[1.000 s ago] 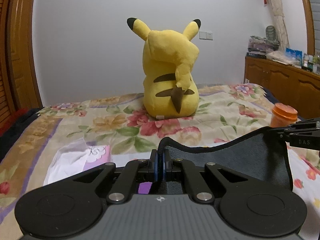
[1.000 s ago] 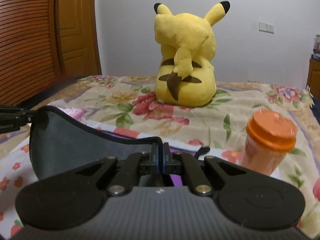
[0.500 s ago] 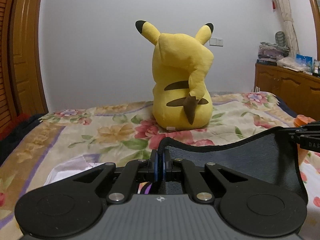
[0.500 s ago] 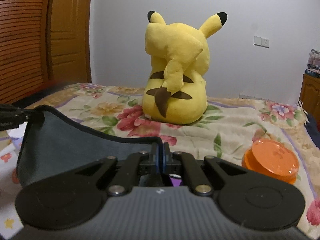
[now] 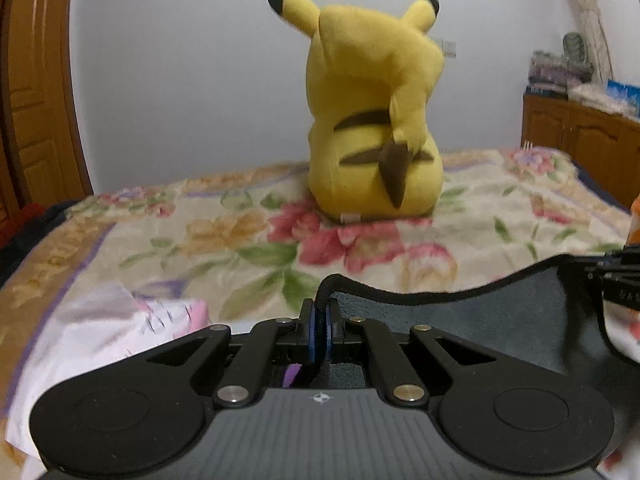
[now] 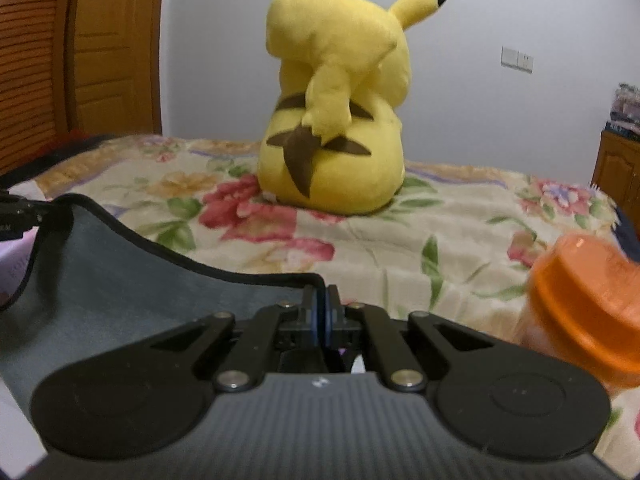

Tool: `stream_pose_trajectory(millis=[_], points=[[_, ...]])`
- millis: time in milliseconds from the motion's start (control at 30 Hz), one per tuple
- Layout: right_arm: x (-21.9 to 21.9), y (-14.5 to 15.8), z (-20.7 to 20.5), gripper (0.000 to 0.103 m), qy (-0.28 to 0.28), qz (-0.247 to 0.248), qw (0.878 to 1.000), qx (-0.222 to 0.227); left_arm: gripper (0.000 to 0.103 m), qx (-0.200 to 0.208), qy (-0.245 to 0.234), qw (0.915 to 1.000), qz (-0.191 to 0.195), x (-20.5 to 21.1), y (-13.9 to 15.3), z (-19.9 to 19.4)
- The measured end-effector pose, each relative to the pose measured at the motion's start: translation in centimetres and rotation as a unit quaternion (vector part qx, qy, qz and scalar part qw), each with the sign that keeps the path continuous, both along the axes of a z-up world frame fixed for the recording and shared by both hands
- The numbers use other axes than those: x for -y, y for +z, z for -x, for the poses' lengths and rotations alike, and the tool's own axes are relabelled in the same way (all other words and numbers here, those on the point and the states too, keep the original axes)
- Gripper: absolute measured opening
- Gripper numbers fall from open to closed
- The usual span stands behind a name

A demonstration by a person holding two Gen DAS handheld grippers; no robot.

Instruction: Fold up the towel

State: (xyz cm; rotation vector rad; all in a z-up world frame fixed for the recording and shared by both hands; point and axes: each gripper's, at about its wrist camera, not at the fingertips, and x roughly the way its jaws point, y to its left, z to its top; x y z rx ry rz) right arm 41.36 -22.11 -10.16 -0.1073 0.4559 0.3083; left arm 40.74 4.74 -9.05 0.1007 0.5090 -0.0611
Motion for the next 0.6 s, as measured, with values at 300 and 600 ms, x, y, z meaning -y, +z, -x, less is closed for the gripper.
stream_pose_trajectory(millis=[300, 600], points=[[0.6, -1.1, 0.1, 0.033, -0.013, -0.005, 1.000, -0.025, 0.031, -0.022, -0.008, 0.9997, 0.006, 0.3, -1.2, 0.3], [0.2, 0.7, 3.5, 0.054, 0.007, -0.010, 0.999, -0.029, 0.060, -0.023, -0.016, 0.9996, 0.005, 0.6, 0.2, 3.7]])
